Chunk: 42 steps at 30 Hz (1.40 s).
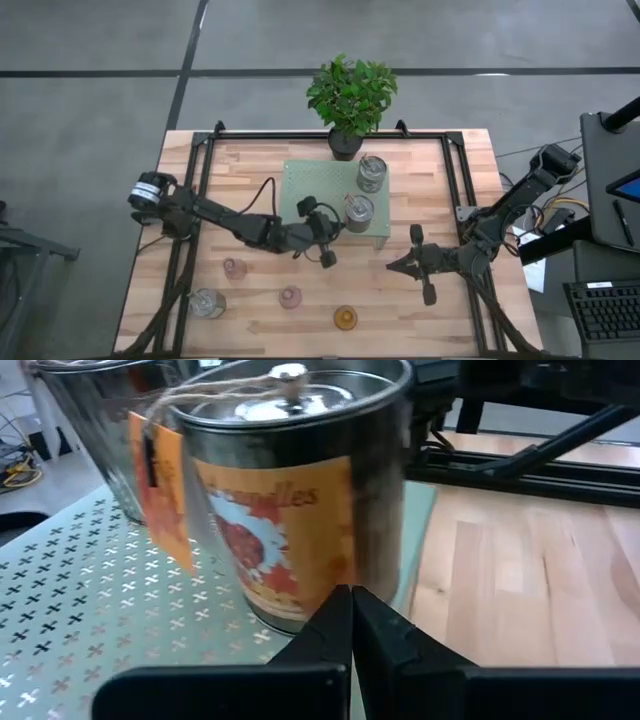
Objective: Pick & Place candle stick holders
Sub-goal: Align the left silver candle with the other silver candle on the shelf
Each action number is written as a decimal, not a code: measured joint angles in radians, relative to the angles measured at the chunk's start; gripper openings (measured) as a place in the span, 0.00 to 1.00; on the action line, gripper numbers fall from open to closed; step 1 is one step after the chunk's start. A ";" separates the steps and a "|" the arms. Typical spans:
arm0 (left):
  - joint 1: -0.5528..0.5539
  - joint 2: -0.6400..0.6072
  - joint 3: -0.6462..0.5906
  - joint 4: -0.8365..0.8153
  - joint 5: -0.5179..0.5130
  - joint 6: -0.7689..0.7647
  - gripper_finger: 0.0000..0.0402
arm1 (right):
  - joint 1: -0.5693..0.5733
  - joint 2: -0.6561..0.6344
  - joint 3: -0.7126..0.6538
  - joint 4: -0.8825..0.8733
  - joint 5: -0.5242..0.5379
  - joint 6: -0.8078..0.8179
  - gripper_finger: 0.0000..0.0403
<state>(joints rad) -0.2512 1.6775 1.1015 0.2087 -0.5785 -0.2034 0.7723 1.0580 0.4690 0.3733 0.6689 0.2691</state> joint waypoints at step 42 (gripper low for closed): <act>0.172 0.001 -0.002 0.168 0.243 -0.027 0.00 | 0.000 0.000 -0.001 -0.003 0.012 -0.011 0.02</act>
<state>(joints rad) -0.0797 1.6783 1.0992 0.3769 -0.3358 -0.2302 0.7723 1.0580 0.4682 0.3698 0.6807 0.2581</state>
